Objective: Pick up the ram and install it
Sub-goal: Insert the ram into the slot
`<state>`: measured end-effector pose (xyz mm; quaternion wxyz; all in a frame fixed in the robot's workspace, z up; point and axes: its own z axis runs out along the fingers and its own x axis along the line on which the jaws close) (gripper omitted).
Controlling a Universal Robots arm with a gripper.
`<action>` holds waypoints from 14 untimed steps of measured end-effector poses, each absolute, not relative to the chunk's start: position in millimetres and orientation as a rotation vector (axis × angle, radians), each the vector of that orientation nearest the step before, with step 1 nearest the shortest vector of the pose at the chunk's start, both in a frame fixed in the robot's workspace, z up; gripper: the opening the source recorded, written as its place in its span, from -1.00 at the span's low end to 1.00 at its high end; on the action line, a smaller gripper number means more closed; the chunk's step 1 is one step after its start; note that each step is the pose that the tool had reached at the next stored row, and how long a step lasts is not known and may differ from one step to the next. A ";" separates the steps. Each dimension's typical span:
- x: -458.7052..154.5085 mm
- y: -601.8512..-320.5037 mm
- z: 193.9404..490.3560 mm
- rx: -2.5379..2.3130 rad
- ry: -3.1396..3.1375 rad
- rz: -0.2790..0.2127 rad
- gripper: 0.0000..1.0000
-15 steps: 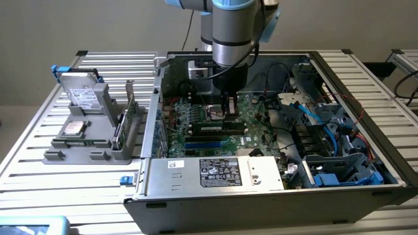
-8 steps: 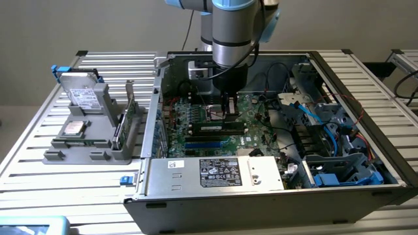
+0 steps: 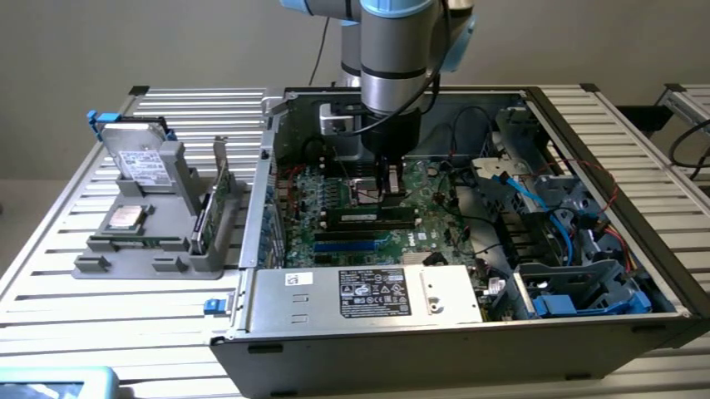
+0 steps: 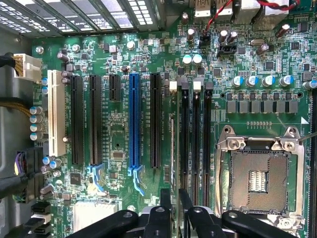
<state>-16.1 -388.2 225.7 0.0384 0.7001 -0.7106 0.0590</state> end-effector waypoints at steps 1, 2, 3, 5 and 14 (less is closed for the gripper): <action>-16.1 -388.2 225.7 2.147 -2.179 0.181 -0.59; -16.1 -388.2 225.7 2.147 -2.179 0.181 -0.59; -16.1 -388.2 225.7 2.147 -2.179 0.181 -0.59; -16.2 -388.2 225.9 2.147 -2.179 0.181 -0.63; -16.1 -388.2 236.2 2.147 -2.179 0.182 -0.76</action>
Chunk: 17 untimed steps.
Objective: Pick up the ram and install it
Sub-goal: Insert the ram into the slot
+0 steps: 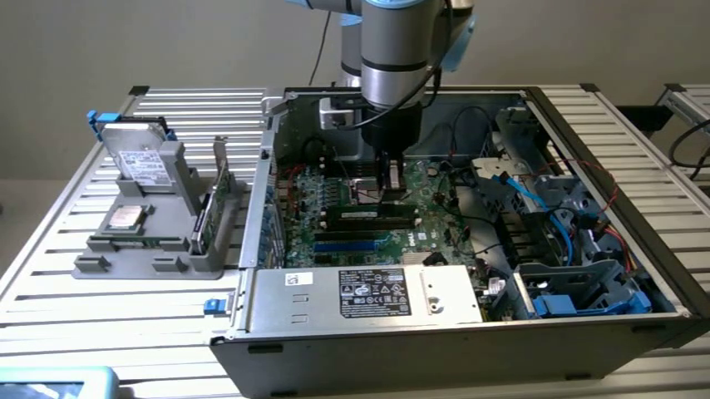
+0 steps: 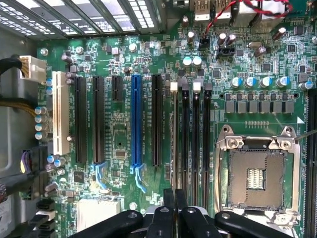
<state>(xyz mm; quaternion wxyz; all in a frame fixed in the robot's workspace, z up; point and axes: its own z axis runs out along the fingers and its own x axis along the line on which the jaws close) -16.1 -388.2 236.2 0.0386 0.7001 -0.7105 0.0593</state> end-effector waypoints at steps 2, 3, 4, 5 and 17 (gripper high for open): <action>-16.1 -388.2 239.0 2.147 -2.179 0.182 -0.76; -16.1 -388.2 239.0 2.148 -2.180 0.182 -0.76; -16.2 -388.4 239.1 2.149 -2.182 0.178 -0.76; -16.2 -388.6 239.1 2.151 -2.184 0.175 -0.76; -16.3 -391.9 236.7 2.161 -2.194 0.162 -0.76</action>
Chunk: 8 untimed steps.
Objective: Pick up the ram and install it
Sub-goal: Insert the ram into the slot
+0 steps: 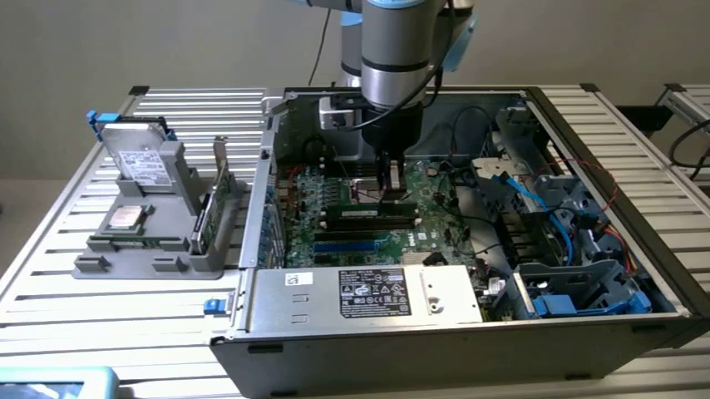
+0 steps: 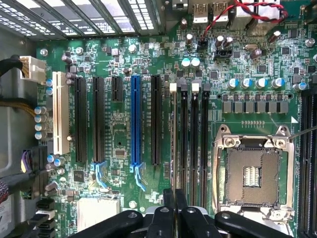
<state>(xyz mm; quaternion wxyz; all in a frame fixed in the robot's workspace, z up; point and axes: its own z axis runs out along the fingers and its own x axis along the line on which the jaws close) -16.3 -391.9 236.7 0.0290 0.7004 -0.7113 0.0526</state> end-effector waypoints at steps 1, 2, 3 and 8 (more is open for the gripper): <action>-16.3 -391.9 236.5 2.162 -2.195 0.166 -0.76; -16.3 -391.9 236.4 2.163 -2.197 0.169 -0.76; -16.5 -391.9 236.2 2.164 -2.199 0.172 -0.76; -17.8 -391.8 234.0 2.165 -2.200 0.175 -0.76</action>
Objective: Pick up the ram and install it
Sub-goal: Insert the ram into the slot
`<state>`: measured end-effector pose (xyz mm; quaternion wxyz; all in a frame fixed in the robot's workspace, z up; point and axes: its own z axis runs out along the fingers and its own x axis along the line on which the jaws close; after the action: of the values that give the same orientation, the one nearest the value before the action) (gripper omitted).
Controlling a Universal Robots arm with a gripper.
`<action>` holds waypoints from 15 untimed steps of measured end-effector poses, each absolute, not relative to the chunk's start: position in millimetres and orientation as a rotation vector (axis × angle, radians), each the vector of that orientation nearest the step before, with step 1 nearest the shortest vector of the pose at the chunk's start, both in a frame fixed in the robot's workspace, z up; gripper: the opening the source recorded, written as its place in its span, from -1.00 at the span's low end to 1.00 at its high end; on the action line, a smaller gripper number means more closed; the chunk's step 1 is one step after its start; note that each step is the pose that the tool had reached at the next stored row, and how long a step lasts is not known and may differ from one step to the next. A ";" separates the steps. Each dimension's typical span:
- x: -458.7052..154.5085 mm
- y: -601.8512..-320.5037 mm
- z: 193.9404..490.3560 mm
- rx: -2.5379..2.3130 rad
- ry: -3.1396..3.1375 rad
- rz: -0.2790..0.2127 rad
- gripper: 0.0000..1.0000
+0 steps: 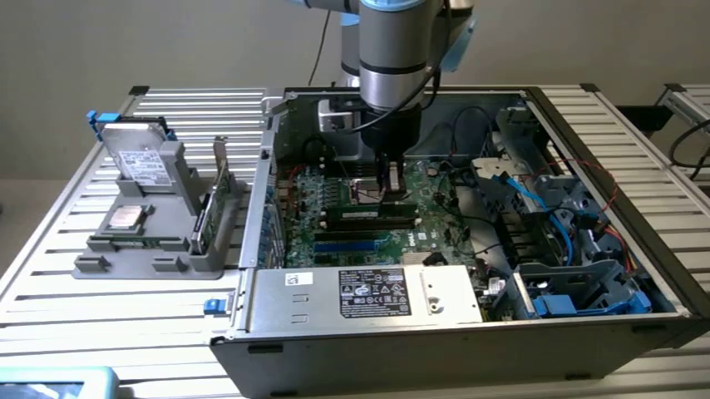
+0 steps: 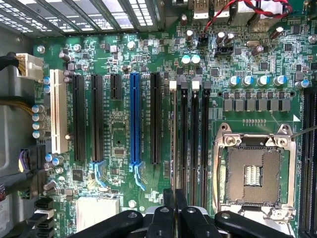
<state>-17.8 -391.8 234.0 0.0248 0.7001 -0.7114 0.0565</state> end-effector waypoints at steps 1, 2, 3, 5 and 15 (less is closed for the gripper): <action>-18.0 -391.7 233.7 2.165 -2.200 0.175 -0.76; -18.0 -391.6 233.5 2.165 -2.200 0.175 -0.76; -18.1 -391.3 233.3 2.165 -2.201 0.175 -0.76; -18.1 -391.2 233.1 2.165 -2.201 0.176 -0.76; -19.4 -389.9 230.2 2.165 -2.204 0.180 -0.76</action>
<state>-19.4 -389.9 230.2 0.0233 0.6994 -0.7119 0.0582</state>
